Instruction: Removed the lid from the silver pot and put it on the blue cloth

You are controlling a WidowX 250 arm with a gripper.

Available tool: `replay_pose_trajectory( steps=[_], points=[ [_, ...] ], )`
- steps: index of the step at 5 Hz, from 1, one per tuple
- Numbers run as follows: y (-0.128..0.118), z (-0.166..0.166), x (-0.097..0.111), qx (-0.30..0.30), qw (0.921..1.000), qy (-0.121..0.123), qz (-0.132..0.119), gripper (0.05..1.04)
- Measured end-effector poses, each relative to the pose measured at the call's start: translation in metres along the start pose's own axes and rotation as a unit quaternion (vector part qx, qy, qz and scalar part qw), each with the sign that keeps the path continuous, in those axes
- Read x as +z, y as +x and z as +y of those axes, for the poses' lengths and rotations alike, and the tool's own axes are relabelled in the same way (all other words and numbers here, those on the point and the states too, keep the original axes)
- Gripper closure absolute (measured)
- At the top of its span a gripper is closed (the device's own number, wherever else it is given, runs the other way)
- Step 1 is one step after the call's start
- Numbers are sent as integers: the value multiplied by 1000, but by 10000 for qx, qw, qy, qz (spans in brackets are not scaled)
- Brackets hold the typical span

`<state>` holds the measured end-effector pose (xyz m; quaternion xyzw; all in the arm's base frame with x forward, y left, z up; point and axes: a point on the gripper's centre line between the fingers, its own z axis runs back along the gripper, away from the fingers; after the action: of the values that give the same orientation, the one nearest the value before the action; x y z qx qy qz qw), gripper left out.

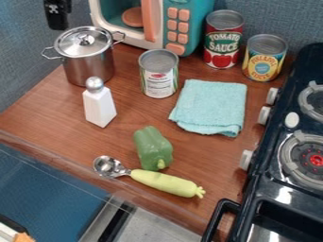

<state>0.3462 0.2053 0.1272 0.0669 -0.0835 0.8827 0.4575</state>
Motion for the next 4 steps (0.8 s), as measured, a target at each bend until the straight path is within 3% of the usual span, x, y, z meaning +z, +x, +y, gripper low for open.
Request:
replay_pose_trajectory(
  steps=[2,4],
  points=[
    [-22,-15,-14,130,9999,14,-109,83],
    [-29,-18,-27,255,9994,41,-211,83]
  ],
)
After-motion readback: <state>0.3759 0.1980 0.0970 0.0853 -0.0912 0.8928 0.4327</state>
